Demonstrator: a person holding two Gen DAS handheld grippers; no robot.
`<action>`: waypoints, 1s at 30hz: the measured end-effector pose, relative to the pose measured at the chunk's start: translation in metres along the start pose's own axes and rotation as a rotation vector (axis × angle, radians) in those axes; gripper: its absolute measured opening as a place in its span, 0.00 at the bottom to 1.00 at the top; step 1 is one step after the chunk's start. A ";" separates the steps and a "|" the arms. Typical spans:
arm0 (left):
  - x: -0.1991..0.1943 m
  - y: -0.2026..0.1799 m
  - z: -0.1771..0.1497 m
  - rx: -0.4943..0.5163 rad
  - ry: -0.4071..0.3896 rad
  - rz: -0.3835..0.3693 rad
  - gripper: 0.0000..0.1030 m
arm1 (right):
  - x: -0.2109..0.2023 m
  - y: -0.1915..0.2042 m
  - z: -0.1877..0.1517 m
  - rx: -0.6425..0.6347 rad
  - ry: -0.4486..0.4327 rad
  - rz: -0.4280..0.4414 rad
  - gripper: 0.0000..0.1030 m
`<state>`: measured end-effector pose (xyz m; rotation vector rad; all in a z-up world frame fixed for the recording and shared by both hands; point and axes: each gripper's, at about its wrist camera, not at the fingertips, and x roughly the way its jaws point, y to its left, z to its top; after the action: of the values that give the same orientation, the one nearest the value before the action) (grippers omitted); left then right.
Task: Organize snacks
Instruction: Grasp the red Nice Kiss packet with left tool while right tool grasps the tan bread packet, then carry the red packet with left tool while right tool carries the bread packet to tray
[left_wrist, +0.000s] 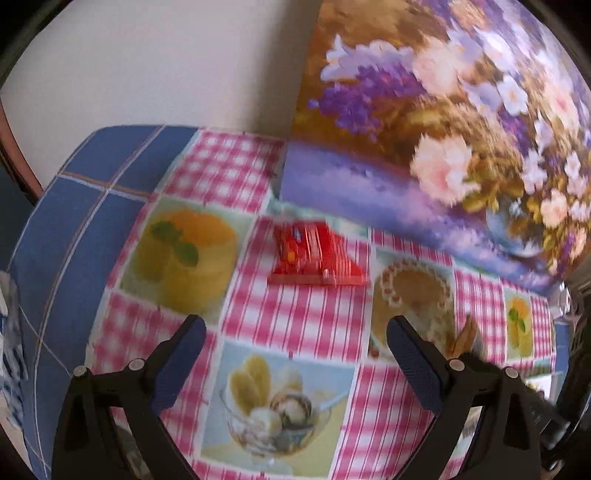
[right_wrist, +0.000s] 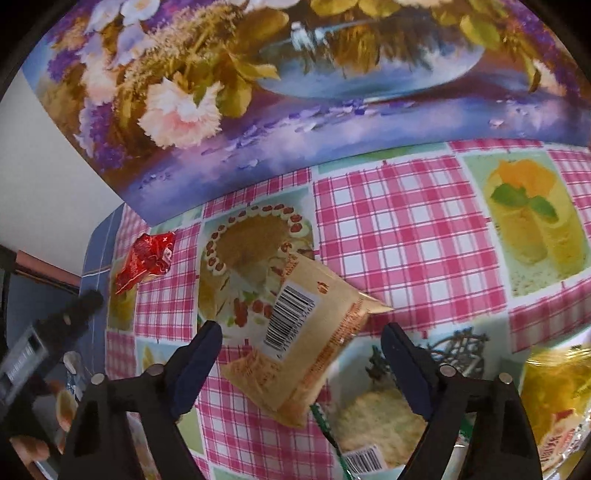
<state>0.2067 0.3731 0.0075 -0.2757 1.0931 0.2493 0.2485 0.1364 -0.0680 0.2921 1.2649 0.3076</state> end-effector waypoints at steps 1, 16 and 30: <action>0.000 -0.002 0.006 0.001 -0.018 -0.001 0.94 | 0.002 0.000 0.000 0.000 0.004 0.001 0.85; 0.064 -0.016 0.039 -0.029 0.036 0.034 0.51 | 0.024 0.021 0.005 -0.077 0.002 -0.079 0.62; 0.032 -0.019 -0.002 -0.052 -0.033 0.003 0.41 | 0.002 0.016 -0.011 -0.097 -0.018 -0.028 0.42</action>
<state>0.2251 0.3561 -0.0203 -0.3151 1.0554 0.2844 0.2372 0.1524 -0.0673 0.1940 1.2310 0.3399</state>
